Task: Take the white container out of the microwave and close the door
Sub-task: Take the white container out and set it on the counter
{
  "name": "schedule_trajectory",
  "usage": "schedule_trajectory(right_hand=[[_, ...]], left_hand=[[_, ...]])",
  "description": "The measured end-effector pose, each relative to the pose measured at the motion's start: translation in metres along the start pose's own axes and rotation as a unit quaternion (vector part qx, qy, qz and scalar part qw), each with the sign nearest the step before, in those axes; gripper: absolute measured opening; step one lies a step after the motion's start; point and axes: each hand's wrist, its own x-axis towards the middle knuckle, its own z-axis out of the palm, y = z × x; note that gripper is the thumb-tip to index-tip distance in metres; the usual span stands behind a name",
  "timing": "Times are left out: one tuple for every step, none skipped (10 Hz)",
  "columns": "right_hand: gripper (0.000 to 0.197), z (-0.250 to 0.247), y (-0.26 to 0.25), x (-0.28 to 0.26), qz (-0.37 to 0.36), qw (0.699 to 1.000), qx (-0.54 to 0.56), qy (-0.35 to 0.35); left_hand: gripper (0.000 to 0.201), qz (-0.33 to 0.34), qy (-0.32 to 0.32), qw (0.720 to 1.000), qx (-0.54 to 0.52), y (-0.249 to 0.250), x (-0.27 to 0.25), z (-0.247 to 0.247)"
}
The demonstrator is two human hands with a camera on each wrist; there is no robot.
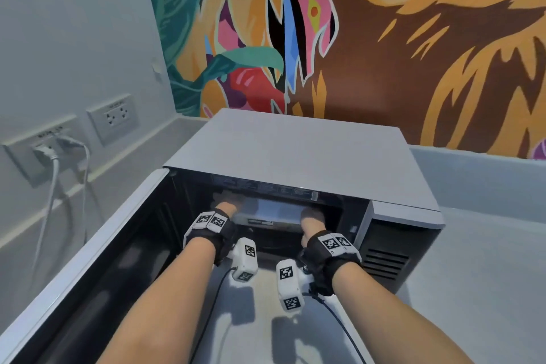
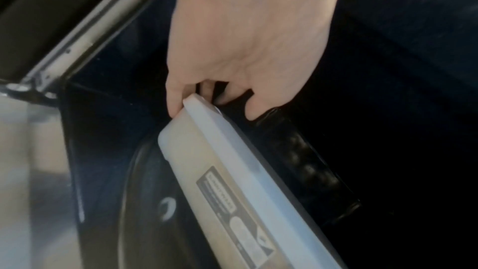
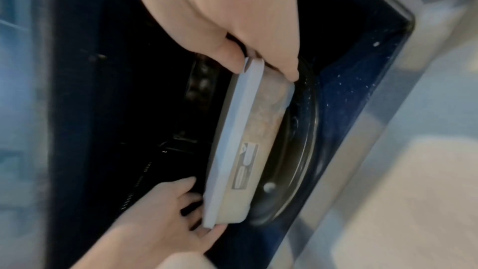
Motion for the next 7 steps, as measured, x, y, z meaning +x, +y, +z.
schedule_trajectory(right_hand=[[0.043, 0.004, 0.002, -0.014, 0.005, 0.996, 0.085, 0.028], [0.047, 0.008, 0.023, -0.024, -0.013, 0.979, 0.201, 0.046], [0.051, 0.007, 0.051, -0.042, -0.05, 0.983, 0.175, 0.003], [0.057, -0.001, 0.091, -0.053, -0.062, 0.983, 0.169, -0.046], [0.05, -0.018, 0.138, -0.058, -0.044, 0.983, 0.172, -0.041], [0.045, -0.048, 0.174, -0.089, -0.019, 0.981, 0.19, -0.02], [0.018, -0.092, 0.2, -0.112, -0.002, 0.978, 0.204, 0.035]], left_hand=[[0.042, 0.004, 0.024, 0.999, -0.039, -0.005, -0.001, 0.002], [0.05, -0.034, 0.096, 0.99, -0.093, -0.006, -0.026, -0.001], [0.059, -0.057, 0.13, 0.982, -0.126, -0.02, -0.057, 0.003], [0.06, -0.049, 0.14, 0.981, -0.121, -0.046, -0.098, 0.019], [0.061, -0.043, 0.153, 0.977, -0.141, -0.066, -0.148, 0.053], [0.057, -0.047, 0.122, 0.978, -0.16, -0.076, -0.185, 0.097], [0.056, -0.041, 0.059, 0.98, -0.186, -0.075, -0.215, 0.146]])
